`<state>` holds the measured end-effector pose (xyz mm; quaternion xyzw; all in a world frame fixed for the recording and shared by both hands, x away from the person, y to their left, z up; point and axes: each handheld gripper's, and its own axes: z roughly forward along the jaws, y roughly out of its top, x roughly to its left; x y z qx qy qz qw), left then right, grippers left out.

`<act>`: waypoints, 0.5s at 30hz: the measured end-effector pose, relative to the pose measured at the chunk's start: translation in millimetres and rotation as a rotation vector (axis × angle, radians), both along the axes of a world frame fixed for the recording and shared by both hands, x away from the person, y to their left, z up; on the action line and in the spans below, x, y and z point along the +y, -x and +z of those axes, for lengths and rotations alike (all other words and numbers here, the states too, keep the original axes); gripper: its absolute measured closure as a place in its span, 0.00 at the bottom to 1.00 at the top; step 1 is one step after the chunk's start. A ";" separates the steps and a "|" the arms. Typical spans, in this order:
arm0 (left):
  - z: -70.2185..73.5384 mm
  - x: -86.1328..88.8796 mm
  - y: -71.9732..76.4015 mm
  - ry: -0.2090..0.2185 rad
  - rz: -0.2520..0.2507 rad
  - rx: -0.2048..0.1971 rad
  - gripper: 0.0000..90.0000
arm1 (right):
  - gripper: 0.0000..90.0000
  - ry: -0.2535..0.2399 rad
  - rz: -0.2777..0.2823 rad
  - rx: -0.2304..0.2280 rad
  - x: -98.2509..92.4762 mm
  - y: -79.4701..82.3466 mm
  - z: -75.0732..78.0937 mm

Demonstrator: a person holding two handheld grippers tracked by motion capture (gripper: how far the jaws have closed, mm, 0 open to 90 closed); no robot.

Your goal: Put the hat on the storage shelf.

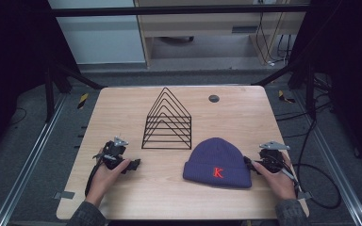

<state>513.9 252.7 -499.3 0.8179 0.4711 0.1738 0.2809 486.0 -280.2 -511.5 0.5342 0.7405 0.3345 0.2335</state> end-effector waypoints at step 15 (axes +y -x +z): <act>-0.8 0.6 -0.6 0.006 -0.016 -0.009 0.00 | 0.14 -0.004 -0.007 0.025 -0.5 -1.2 2.8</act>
